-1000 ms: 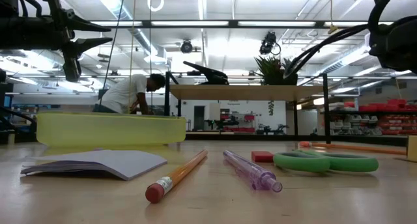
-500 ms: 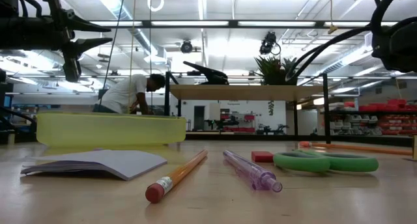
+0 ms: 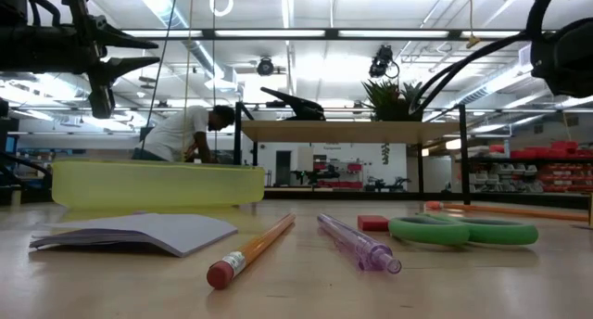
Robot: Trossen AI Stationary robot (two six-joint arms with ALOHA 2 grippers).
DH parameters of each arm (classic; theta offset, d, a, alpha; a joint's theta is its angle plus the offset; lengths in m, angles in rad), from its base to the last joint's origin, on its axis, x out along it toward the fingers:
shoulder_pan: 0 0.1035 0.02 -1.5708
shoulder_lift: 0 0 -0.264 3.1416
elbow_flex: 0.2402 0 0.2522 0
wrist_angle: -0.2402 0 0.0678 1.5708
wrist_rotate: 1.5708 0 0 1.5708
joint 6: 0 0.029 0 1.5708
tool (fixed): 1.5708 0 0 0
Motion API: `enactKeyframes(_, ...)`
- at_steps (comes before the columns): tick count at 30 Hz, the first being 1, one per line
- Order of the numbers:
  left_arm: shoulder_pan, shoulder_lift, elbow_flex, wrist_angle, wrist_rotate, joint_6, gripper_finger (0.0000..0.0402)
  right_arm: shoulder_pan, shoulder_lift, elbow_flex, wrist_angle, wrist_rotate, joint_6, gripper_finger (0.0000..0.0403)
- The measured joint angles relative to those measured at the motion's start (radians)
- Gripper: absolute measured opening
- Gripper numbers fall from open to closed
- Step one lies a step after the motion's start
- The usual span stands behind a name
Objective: Pack school essentials
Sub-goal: Put the yellow crayon box into the yellow supply box
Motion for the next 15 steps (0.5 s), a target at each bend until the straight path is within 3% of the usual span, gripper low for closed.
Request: enactKeyframes(15,0.000,0.000,0.000,0.001,0.003,-0.008,0.0086,0.029,-0.001,-0.031,-0.008,0.049,0.038,0.0400)
